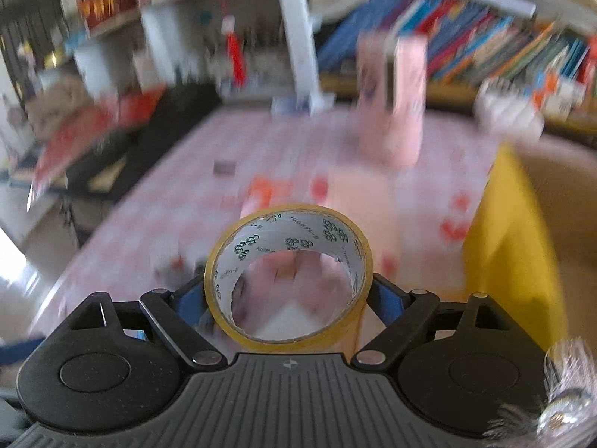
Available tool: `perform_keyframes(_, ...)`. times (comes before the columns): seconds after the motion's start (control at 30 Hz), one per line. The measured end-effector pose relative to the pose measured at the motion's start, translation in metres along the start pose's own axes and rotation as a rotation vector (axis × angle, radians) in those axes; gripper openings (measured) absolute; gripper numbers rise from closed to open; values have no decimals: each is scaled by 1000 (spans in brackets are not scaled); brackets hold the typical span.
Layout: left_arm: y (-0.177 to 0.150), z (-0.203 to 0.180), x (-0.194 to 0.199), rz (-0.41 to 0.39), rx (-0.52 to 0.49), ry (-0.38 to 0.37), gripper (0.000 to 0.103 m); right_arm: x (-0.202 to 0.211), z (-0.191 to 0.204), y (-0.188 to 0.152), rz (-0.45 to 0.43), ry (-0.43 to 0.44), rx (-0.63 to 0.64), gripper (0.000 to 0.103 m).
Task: Organize objects
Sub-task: 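Grasp and lift the yellow tape roll with the right tool while the left tool grasps the mint-green object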
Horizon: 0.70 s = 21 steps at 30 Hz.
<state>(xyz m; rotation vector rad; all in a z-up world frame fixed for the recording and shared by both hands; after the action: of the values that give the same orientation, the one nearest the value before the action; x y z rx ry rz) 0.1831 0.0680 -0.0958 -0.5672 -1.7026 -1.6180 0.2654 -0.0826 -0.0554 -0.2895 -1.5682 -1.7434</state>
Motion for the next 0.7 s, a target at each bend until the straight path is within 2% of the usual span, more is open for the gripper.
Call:
perform_keyframes(0.1,1,-24,-5,4,-74,-55,99,18,-9,18,-92,-29,13,87)
perform_keyframes(0.13,0,-32,-7,10,-104,-73,94,23,-12,22,-108,-36,12,87)
perform_keyframes(0.23,-7,-54,-17,55,-189,-109,83,31,-20,26,-126,-50,-1,87)
perform_keyframes(0.3,-11,-63,-23,77,-218,-112,83,33,-23,24,-121,-50,-4,87)
perform_keyframes(0.43,-10,-65,-34,89,-213,-88,83,33,-23,21,-104,-44,7,87)
perform_keyframes(0.53,-12,-67,-42,113,-203,-101,82,33,-23,19,-98,-40,16,87)
perform_keyframes(0.7,-10,-72,-48,108,-225,-97,69,33,-22,19,-104,-41,38,87)
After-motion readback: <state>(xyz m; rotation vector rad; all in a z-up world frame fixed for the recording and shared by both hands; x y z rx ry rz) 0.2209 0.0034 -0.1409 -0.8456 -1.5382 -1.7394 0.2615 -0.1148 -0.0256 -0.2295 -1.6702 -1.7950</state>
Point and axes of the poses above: each gripper's, at about its wrist camera, not at the fingertips, and x roughly against the way its jaws point, z to its left, y to its top, the point moved 7 cm from there along -x, roughly the way its jaws point, and after that the axes turned 6 degrees about y, right-handed, at the moved point
